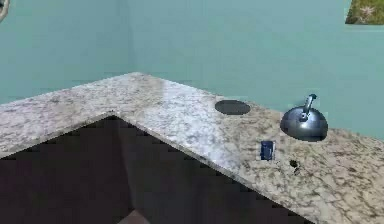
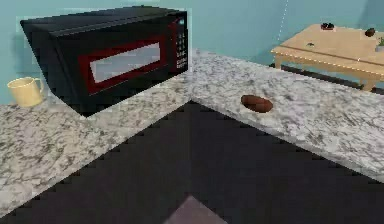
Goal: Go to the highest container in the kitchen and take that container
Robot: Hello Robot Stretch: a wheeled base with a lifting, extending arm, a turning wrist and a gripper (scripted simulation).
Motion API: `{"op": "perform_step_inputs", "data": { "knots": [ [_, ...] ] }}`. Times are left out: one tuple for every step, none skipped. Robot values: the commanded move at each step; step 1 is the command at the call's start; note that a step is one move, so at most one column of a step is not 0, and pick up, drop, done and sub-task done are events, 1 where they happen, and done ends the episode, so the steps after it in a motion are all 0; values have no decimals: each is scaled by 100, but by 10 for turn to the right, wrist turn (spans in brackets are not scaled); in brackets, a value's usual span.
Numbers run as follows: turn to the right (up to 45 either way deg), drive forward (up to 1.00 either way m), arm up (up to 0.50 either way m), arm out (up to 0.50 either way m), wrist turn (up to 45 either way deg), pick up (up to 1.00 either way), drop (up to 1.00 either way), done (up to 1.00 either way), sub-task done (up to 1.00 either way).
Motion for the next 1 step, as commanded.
{"op": "perform_step_inputs", "data": {
  "knots": [
    [-360, 0, 0, 0, 0, 0, 0, 0, 0]
  ]
}}
